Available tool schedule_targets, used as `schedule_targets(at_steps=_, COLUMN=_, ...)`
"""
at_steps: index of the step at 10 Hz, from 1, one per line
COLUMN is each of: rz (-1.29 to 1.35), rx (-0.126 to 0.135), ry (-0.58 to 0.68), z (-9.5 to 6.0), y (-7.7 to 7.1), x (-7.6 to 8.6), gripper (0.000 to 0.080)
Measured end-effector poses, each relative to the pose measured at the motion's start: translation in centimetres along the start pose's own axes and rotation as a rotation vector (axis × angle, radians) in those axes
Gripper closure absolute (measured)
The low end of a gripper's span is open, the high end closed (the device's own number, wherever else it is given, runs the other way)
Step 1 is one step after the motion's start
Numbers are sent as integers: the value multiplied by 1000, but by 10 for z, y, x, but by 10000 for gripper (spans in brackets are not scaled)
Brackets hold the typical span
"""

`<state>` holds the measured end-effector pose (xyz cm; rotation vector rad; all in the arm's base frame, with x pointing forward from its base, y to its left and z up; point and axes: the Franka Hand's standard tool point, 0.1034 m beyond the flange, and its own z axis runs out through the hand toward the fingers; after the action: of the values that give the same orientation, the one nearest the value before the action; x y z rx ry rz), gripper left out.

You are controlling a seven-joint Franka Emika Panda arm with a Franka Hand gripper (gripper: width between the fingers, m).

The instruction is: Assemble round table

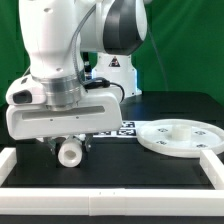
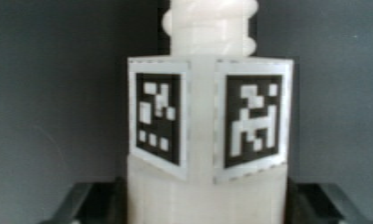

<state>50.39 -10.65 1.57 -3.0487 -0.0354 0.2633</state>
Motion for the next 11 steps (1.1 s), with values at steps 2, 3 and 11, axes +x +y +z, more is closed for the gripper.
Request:
schedule_targets(at_steps=2, rz=0, rx=0, ry=0, z=0, y=0, x=0, gripper=220)
schedule_targets(at_steps=3, rz=0, rx=0, ry=0, z=0, y=0, x=0, gripper=163)
schedule_targets(at_steps=11, rz=87, rx=8, ry=-13, z=-57, y=-113, x=-15, gripper=151)
